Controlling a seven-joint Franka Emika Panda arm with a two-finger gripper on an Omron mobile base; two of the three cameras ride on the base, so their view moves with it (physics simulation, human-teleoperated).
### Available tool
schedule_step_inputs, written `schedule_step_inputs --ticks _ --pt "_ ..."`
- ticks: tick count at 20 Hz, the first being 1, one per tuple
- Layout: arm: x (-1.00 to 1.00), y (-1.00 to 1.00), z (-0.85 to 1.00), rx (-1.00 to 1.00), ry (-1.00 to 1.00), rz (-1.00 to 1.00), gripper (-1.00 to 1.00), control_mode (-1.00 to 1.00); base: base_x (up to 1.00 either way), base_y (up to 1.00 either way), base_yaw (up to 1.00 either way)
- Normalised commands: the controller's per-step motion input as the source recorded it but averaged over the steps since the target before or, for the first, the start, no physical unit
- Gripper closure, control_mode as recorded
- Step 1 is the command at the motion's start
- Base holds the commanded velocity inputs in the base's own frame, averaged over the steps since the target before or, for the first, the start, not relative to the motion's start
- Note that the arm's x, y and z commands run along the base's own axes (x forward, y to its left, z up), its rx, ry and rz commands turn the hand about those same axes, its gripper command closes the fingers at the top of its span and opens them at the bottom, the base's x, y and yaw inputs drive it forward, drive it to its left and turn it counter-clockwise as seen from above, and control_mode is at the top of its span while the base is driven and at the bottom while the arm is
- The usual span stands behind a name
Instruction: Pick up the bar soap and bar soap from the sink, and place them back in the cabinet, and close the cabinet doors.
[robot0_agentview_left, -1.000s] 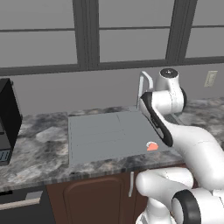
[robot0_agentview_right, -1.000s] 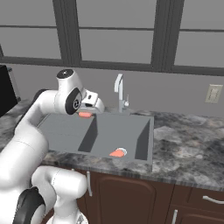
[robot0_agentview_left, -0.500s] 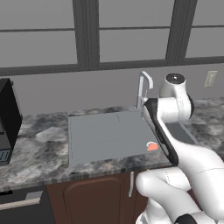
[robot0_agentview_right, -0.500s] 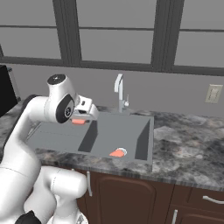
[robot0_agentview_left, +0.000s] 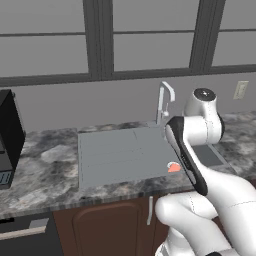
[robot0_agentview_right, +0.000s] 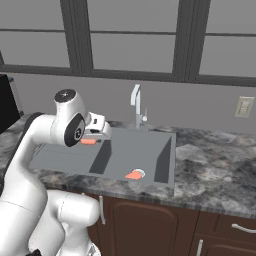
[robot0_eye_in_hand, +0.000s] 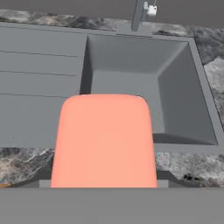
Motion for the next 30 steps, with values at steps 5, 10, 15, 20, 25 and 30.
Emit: schedule_step_inputs --ticks 5,10,15,20,25,30 --pt "-0.04 0.01 0.01 0.04 0.00 -0.01 1.00 -1.00 0.00 0.00 0.00" --pt "-0.07 0.00 0.06 0.07 0.00 -0.04 1.00 -1.00 0.00 0.00 0.00" --pt "-0.07 0.00 0.00 0.05 0.00 -0.04 1.00 -1.00 0.00 0.00 0.00" --pt "-0.04 0.00 0.00 0.00 0.00 0.00 1.00 -1.00 0.00 0.00 0.00" --pt "-0.11 -0.02 0.00 0.00 -0.04 0.00 1.00 -1.00 0.00 0.00 0.00" --pt "-0.17 -0.05 0.00 0.00 -0.04 0.01 1.00 -1.00 0.00 0.00 0.00"
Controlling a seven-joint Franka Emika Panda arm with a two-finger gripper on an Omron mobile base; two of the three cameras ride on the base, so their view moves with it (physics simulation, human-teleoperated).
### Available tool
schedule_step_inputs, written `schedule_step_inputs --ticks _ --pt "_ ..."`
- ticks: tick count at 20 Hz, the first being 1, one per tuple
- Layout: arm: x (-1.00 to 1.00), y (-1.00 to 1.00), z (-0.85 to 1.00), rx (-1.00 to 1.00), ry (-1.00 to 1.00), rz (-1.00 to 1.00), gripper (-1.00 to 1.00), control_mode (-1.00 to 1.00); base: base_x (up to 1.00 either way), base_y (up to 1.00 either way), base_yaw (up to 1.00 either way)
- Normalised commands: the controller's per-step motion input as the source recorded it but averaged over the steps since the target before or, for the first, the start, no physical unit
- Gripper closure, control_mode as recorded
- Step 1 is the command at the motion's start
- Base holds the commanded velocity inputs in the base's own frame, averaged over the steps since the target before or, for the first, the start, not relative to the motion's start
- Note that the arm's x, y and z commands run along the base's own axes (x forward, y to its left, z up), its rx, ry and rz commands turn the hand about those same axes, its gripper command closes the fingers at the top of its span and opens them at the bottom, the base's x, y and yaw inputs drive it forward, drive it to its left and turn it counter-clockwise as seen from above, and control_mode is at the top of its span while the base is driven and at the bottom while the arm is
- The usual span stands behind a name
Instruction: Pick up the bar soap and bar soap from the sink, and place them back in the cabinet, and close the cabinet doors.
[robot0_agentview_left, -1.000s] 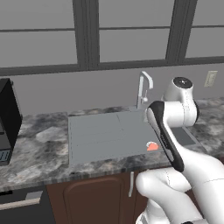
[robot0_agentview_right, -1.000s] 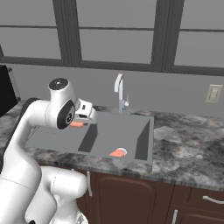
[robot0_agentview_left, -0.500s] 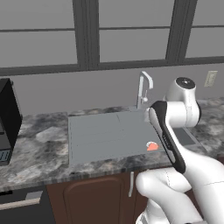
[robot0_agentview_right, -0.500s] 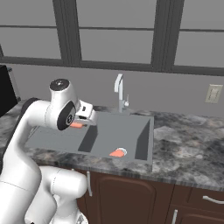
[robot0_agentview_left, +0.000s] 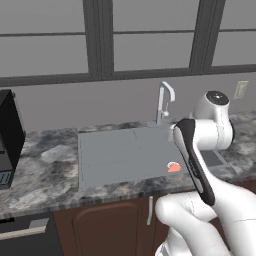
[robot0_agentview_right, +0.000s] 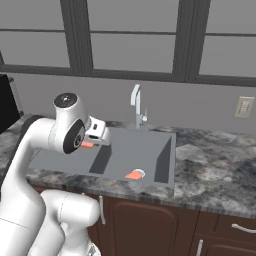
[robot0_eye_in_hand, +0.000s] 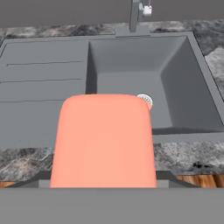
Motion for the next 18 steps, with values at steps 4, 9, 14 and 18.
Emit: schedule_step_inputs --ticks 4,9,14,18 --pt "-0.20 0.00 0.00 -0.01 -0.06 0.01 1.00 -1.00 0.00 0.00 0.00" --pt "-0.12 -0.01 0.01 0.00 -0.01 0.00 1.00 -1.00 0.00 0.00 0.00" --pt "0.00 0.00 0.00 0.00 0.00 0.00 1.00 1.00 -0.27 0.00 0.00" --pt "0.00 0.00 0.00 0.00 0.00 0.00 1.00 1.00 -0.53 0.00 0.00"
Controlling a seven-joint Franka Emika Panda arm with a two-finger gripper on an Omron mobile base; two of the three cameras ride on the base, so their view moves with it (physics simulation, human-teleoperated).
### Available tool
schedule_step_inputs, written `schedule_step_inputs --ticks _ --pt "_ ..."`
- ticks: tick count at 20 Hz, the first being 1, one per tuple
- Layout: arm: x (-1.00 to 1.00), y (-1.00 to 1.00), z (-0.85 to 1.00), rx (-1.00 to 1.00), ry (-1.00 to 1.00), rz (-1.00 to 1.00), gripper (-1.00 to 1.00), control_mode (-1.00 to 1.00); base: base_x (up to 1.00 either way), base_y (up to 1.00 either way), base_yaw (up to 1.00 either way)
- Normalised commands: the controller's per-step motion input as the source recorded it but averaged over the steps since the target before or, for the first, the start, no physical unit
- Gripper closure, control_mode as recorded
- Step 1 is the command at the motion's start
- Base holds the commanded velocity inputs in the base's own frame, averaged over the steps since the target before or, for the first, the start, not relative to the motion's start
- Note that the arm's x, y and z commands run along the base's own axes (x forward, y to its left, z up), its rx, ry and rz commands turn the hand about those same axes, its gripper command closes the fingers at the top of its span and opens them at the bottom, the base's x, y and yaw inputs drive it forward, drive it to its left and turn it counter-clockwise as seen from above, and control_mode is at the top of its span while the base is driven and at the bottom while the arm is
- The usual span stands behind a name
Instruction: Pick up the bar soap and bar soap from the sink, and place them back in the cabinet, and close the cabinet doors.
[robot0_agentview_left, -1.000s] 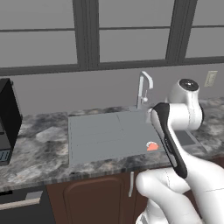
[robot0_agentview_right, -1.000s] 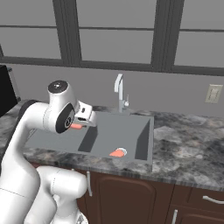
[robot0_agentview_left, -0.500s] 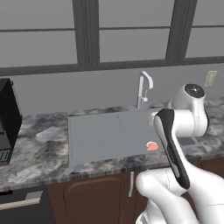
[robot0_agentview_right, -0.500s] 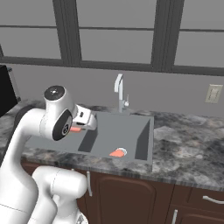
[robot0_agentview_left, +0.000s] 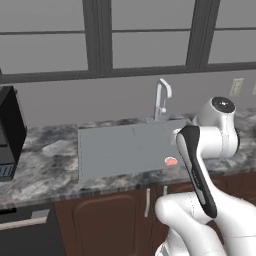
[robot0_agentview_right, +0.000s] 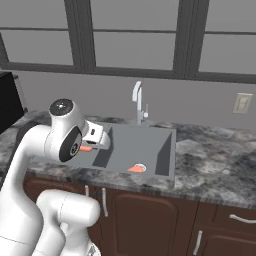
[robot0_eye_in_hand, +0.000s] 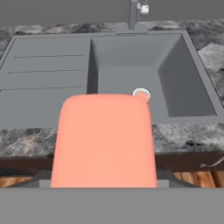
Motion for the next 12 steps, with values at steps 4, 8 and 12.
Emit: schedule_step_inputs --ticks 4,8,12 --pt "0.00 0.00 0.00 0.00 0.00 0.00 1.00 1.00 -0.48 -0.01 0.07" --pt "0.00 0.00 0.00 0.00 0.00 0.00 1.00 1.00 -0.31 -0.13 0.27" --pt "0.00 0.00 0.00 0.00 0.00 0.00 1.00 1.00 -0.26 -0.01 0.34"
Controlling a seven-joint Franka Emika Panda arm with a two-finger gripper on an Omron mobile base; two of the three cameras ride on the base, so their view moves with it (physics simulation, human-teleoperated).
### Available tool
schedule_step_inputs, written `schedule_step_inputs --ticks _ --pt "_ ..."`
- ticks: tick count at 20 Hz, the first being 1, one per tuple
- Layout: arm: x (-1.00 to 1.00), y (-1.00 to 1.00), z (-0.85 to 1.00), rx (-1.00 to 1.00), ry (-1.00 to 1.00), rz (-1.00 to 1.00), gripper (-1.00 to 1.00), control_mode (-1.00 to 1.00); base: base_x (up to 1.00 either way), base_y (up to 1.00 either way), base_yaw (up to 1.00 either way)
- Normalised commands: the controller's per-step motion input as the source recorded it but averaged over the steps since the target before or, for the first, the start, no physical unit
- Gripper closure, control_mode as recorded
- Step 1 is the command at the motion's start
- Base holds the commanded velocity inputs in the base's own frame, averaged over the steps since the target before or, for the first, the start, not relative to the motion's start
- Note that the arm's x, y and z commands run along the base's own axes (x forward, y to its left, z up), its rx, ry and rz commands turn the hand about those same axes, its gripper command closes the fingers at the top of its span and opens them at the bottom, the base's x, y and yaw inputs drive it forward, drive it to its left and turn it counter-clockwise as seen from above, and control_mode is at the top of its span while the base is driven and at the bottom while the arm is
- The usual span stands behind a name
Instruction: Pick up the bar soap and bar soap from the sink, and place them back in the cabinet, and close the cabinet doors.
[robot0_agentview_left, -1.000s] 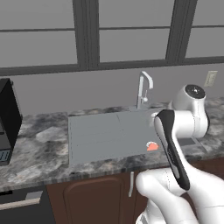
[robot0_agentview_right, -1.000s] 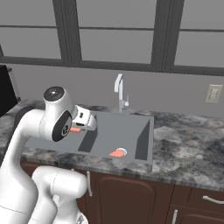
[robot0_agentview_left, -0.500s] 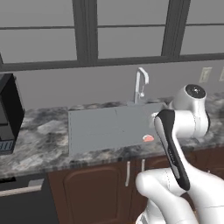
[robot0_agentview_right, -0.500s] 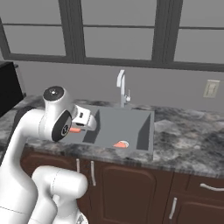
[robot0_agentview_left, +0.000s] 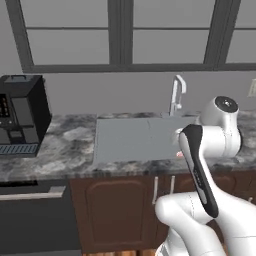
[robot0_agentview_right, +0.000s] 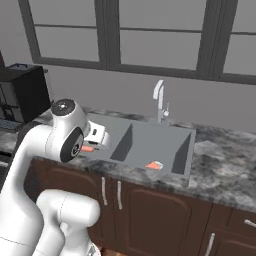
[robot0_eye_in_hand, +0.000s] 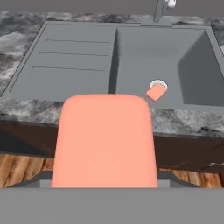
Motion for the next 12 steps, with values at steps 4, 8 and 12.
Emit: schedule_step_inputs --ticks 4,8,12 --pt "0.00 0.00 0.00 0.00 0.00 0.00 1.00 1.00 -0.05 0.00 0.43" --pt "0.00 0.00 0.00 0.00 0.00 0.00 1.00 1.00 0.00 0.00 0.45" --pt "0.00 0.00 0.00 0.00 0.00 0.00 1.00 1.00 -0.01 0.00 0.44"
